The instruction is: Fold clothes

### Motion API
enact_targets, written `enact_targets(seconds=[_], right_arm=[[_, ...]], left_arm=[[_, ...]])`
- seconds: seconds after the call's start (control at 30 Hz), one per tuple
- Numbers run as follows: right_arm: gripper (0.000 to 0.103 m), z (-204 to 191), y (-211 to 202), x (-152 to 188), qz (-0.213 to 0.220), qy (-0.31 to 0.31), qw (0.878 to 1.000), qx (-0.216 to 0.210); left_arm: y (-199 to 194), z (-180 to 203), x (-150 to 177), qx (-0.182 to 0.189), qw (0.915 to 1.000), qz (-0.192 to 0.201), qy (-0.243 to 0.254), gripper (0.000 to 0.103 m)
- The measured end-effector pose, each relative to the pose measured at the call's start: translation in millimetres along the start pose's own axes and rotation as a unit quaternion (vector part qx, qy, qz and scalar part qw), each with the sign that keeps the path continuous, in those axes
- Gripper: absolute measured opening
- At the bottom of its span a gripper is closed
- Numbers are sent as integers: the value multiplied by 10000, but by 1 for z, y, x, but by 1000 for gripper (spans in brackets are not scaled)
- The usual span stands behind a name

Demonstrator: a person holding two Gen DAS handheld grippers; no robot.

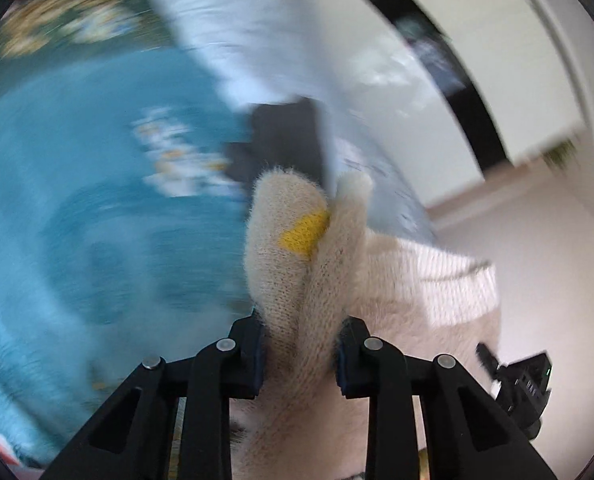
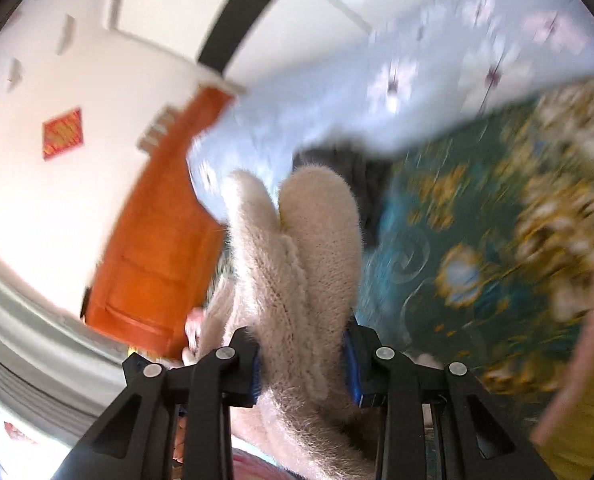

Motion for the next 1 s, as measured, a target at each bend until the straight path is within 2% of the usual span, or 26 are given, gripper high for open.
enact_targets(seconds=[0.1,0.2,0.33,0.43,0.53,0.6,0.73,0.87,0.93,1.0], right_arm=[[33,10,-71,9,561,19,9983,159],[33,27,-143,33,1192,203,9921,343],[33,55,-230,77,1977,642,9764,590],[33,76,-275,111,2402,937,9630,784],[33,105,-296,133,2545,1349,9532,919],[33,126,-298,140,2494,1596,9503,964],[34,182,-272,149,2351,2301,9397,937],[34,219,-263,161,2437,2706,9293,610],[34,218,-268,159,2529,2641,9295,485],[34,207,-273,154,2649,2405,9326,475]], left_arm=[[18,71,11,247,9966,-245,743,28],[33,134,33,442,9880,-543,1374,28],[69,221,65,681,9668,-1062,2224,28],[100,265,95,738,9491,-1467,2687,28],[138,281,119,600,9366,-1850,2915,28],[162,272,126,438,9358,-2088,2806,28],[205,232,131,-63,9401,-2473,2345,29],[210,216,129,81,9430,-2555,2133,29],[208,229,126,64,9409,-2400,2390,28],[198,255,126,147,9351,-2133,2826,28]])
Point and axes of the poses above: each gripper's, at about its wrist camera, not at the fingertips, and y roughly the way its jaws point, z to its right, x to its underside, the point moved 2 cm from there along y, roughly the way its jaws point, and after that the axes turned 15 degrees about -z, right-handed, at the moved point
